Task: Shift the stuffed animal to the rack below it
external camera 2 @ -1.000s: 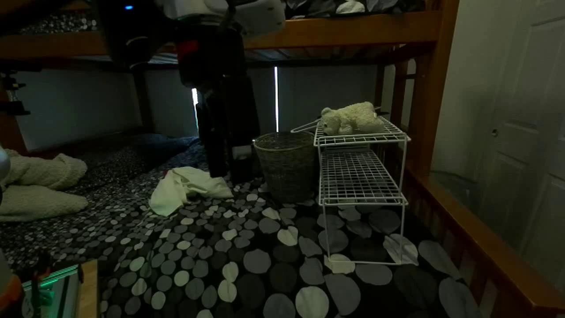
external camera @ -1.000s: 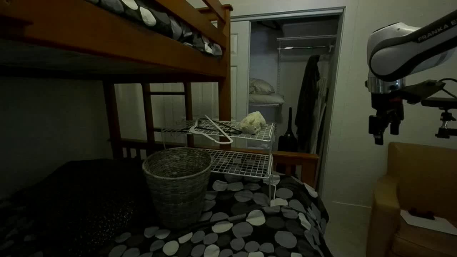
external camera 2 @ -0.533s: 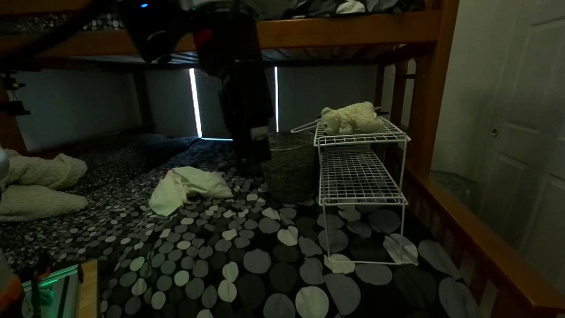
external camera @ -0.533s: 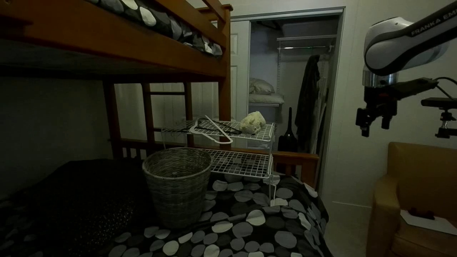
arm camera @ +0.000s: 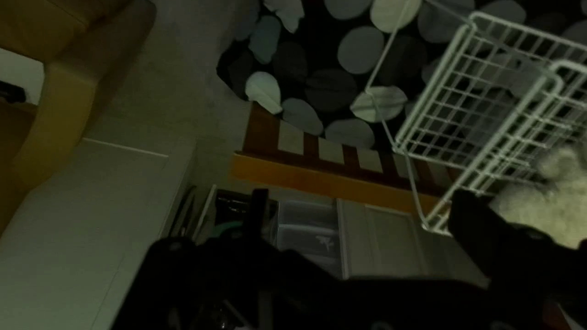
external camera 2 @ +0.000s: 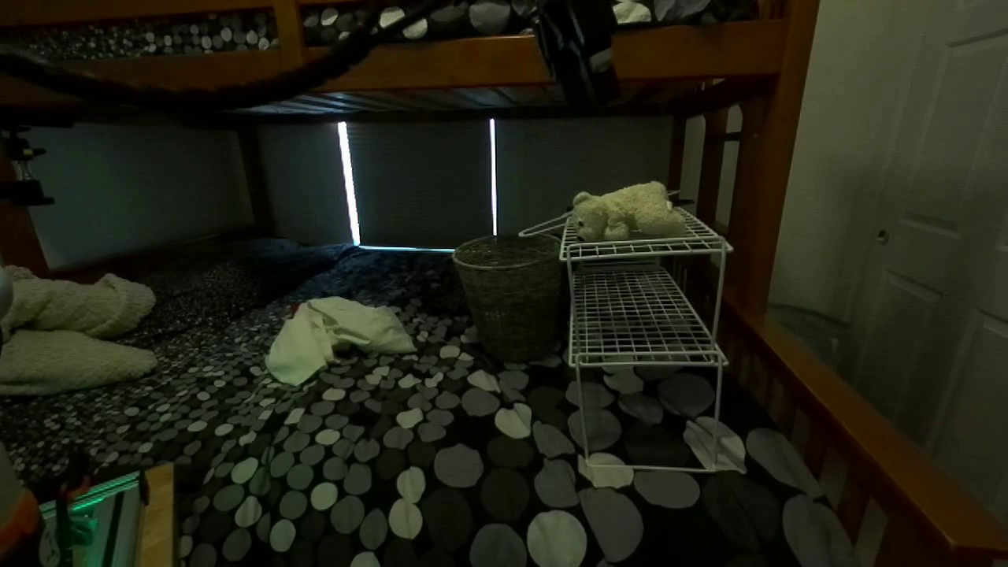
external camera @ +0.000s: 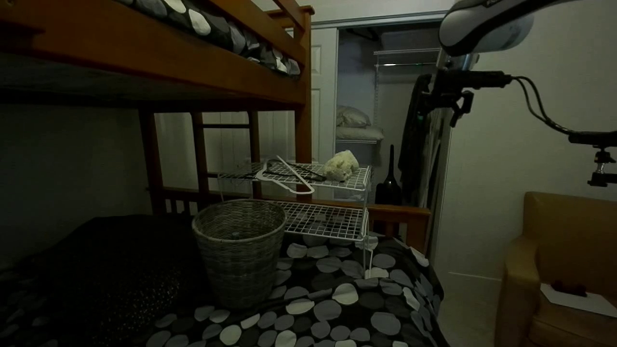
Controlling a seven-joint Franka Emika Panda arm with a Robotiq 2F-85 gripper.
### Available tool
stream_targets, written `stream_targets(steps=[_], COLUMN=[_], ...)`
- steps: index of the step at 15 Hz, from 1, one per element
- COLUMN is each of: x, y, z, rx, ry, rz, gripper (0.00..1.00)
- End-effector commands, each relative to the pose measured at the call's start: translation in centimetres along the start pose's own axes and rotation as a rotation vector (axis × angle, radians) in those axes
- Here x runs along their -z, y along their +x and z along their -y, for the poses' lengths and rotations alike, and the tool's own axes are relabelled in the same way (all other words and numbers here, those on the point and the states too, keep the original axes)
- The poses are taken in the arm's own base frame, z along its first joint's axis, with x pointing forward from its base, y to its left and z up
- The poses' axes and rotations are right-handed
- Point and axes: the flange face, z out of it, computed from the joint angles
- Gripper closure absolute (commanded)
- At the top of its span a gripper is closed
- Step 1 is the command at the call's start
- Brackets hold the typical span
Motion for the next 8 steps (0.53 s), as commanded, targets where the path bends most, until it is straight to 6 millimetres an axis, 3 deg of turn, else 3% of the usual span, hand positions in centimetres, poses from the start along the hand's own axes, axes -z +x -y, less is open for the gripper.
stream_targets(steps=[1,2,4,8], x=[0.9,1.5,1.5,1.0], y=[1.2,2.2,3.2,3.7], z=[1.9,3.6,5.2,4.9], rx=[-0.042,-0.067,-0.087,-0.100], ry=[0.033,0.058,0.074,0.073], rz=[-0.015,-0.026,-0.029,-0.025], gripper=[0.00,0.00,0.00,0.00])
